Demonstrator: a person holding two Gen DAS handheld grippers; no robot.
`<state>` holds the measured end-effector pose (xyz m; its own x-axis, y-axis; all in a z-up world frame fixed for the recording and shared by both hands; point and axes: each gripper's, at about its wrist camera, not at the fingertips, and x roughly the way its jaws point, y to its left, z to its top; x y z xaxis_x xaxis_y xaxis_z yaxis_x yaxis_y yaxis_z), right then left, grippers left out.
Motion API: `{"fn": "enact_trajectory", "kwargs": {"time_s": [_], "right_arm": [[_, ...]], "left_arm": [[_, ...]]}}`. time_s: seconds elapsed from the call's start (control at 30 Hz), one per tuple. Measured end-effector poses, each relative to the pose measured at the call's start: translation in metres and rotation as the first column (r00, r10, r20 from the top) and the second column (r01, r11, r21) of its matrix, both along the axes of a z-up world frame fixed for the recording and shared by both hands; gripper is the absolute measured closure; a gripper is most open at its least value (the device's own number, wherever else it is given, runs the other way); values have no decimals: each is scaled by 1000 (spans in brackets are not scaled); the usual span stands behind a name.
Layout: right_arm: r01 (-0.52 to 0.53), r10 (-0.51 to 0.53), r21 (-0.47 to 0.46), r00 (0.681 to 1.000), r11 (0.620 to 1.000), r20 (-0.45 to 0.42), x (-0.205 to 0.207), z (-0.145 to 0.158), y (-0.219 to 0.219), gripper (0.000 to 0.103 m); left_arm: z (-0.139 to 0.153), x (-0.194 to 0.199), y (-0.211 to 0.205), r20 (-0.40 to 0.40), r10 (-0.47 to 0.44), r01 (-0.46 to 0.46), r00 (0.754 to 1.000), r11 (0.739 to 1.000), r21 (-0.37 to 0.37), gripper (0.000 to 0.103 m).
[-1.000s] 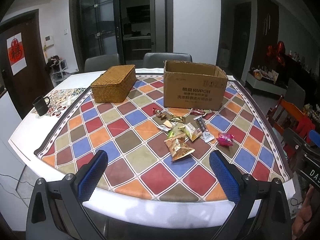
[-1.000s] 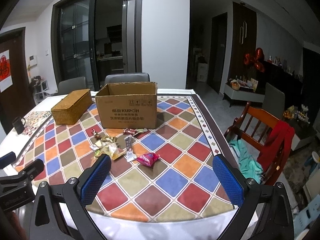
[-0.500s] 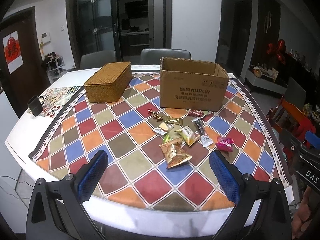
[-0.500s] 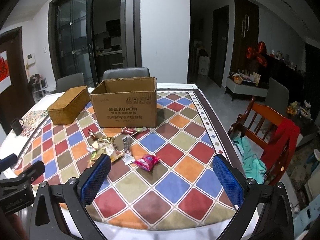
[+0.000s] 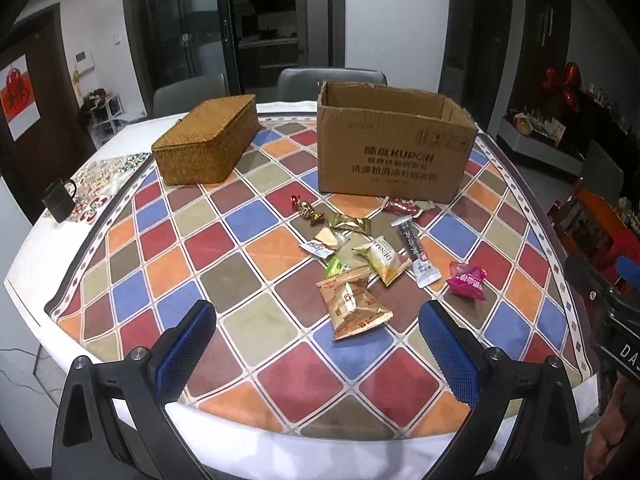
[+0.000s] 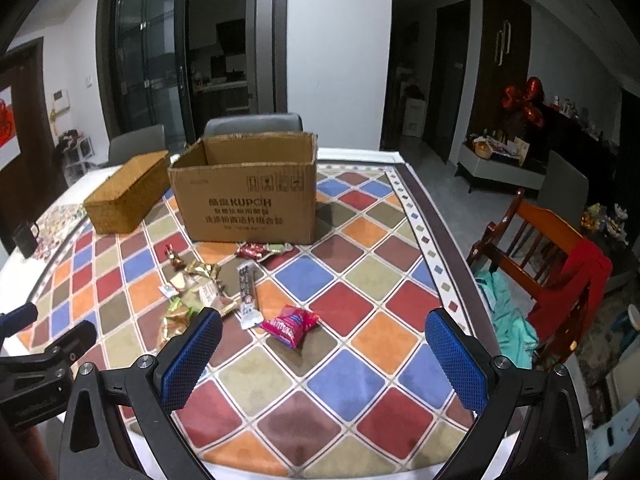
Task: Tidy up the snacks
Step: 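Grasp the gold Fortune Biscuits packet with the left tool while the right tool approaches the pink bag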
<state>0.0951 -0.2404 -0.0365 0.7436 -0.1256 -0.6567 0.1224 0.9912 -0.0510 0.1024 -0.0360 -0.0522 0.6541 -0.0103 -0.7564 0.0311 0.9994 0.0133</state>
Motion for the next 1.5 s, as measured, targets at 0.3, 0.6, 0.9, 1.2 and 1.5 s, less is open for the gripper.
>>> {"fn": "enact_trajectory", "kwargs": {"time_s": [0.3, 0.6, 0.9, 1.2, 1.5], "right_arm": [[-13, 13, 10, 999, 1000, -49, 27, -21, -3, 0], [-36, 37, 11, 995, 999, -95, 57, -41, -1, 0], [-53, 53, 6, 987, 999, -153, 78, -71, 2, 0], [-60, 61, 11, 976, 998, -207, 91, -96, 7, 0], [-58, 58, 9, 969, 998, -241, 103, -112, 13, 0]], "left_arm": [[-19, 23, -7, -45, 0, 0, 999, 1000, 3, 0], [-42, 49, -12, -77, -9, 8, 997, 1000, -4, 0], [-76, 61, -14, -130, -4, 6, 991, 1000, 11, 3], [-97, 76, -16, -152, -2, 3, 988, 1000, 3, 4], [-111, 89, -16, -178, 8, -11, 984, 1000, -14, 7]]}}
